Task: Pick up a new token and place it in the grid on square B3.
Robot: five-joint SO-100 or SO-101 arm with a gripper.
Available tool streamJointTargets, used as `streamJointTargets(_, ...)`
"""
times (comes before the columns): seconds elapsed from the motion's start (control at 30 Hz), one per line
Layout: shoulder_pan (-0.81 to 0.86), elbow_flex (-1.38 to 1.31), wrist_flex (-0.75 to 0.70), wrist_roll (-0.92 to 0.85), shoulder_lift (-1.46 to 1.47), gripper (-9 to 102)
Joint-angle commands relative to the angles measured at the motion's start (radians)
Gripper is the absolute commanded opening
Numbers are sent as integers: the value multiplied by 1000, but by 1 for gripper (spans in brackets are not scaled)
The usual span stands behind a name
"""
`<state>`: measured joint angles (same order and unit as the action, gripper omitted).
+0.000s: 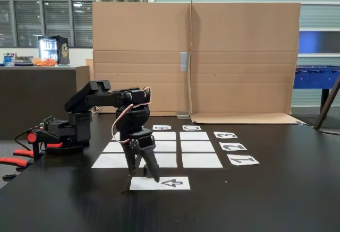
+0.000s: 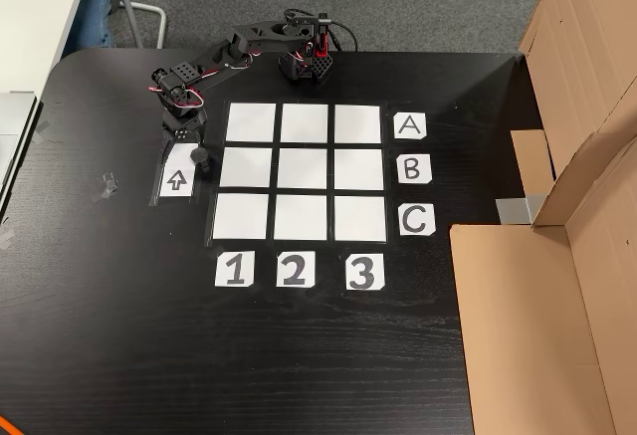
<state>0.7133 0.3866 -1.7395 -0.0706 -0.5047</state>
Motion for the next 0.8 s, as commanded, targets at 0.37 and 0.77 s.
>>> streamJointTargets(0.37, -153, 2, 0, -9, -64, 50)
streamJointTargets(0.77, -110, 8, -2, 69, -77, 52)
